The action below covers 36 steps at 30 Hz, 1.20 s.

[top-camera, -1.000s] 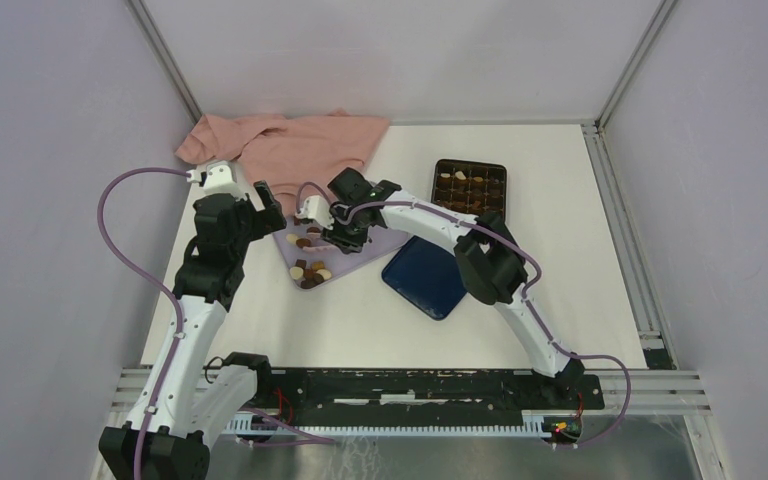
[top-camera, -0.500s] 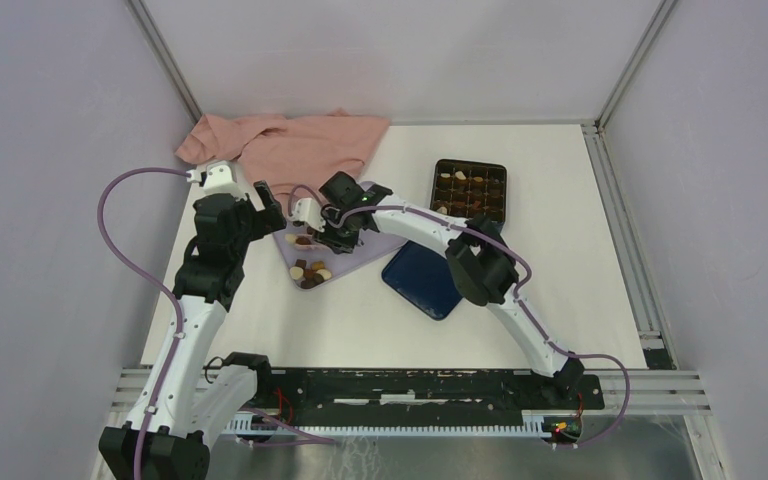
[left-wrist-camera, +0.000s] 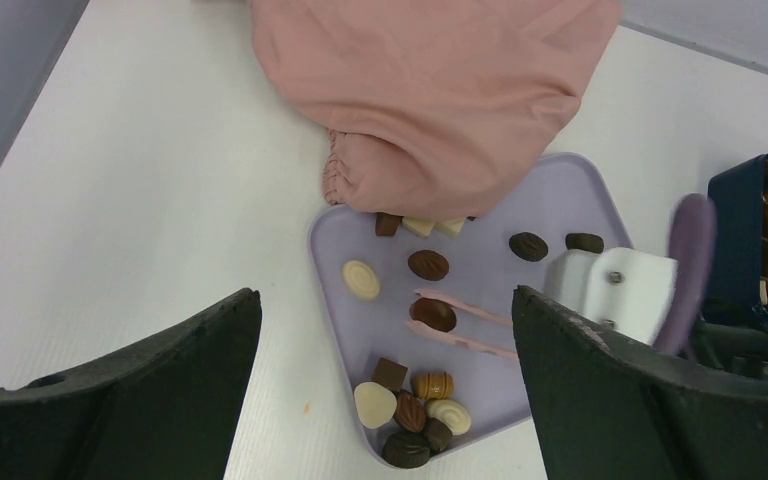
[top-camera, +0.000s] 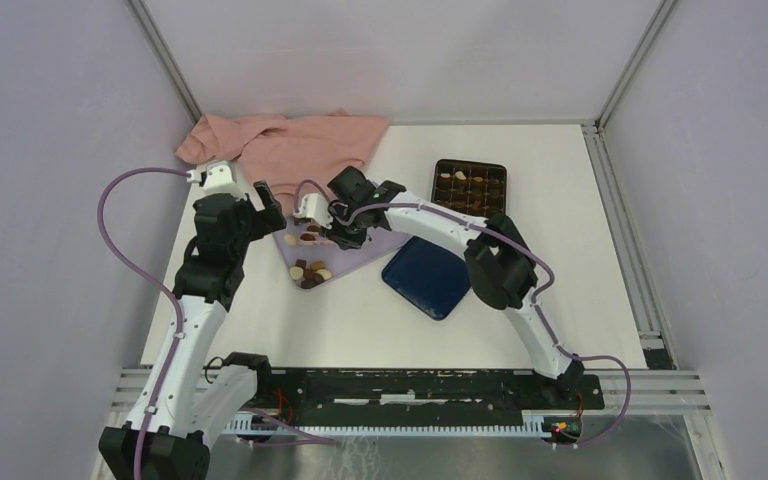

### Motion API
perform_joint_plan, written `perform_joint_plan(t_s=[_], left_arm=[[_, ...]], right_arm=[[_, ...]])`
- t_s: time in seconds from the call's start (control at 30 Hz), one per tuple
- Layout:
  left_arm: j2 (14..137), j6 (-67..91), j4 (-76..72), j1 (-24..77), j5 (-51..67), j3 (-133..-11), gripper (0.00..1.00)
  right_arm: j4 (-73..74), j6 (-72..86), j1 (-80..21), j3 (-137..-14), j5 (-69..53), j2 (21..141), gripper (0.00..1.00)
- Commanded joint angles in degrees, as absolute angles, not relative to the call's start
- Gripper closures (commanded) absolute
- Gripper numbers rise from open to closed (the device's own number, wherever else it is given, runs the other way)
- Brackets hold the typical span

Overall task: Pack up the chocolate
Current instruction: Pick up the fake chocolate from the plate, then place the fake chocolate in the packing box.

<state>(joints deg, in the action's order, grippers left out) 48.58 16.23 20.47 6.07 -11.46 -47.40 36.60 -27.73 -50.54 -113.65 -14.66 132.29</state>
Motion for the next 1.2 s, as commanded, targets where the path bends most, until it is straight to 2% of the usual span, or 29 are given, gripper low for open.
perform_joint_plan(t_s=[0.0,0.27,0.47,0.67,0.9,1.17], left_arm=[[47.6,12.8,18.2,5.7,-11.7,-47.3,0.0],[47.3,12.7,18.3,5.8,-11.9,-47.2,0.0],[47.4,12.8,18.3,5.7,-11.9,-47.3,0.0],[47.5,12.8,18.2,5.7,-11.7,-47.3,0.0],[47.8,12.8,18.2,5.7,-11.2,-47.3,0.0],[47.7,12.8,18.2,5.7,-11.1,-47.3,0.0]], right_arm=[[34.3,-29.6,-49.4,-109.5,-17.9,121.5,0.94],[30.7,-35.1,-42.4,-90.2,-22.8,103.3,0.94],[30.3,-35.8,-28.9,-79.5,-26.8,92.0,0.93],[31.5,-36.2,-13.4,-70.4,-30.7,86.1,0.92],[34.3,-38.4,1.6,-66.9,-34.8,87.7,0.9],[39.2,-43.9,3.8,-68.0,-35.3,92.6,0.88]])
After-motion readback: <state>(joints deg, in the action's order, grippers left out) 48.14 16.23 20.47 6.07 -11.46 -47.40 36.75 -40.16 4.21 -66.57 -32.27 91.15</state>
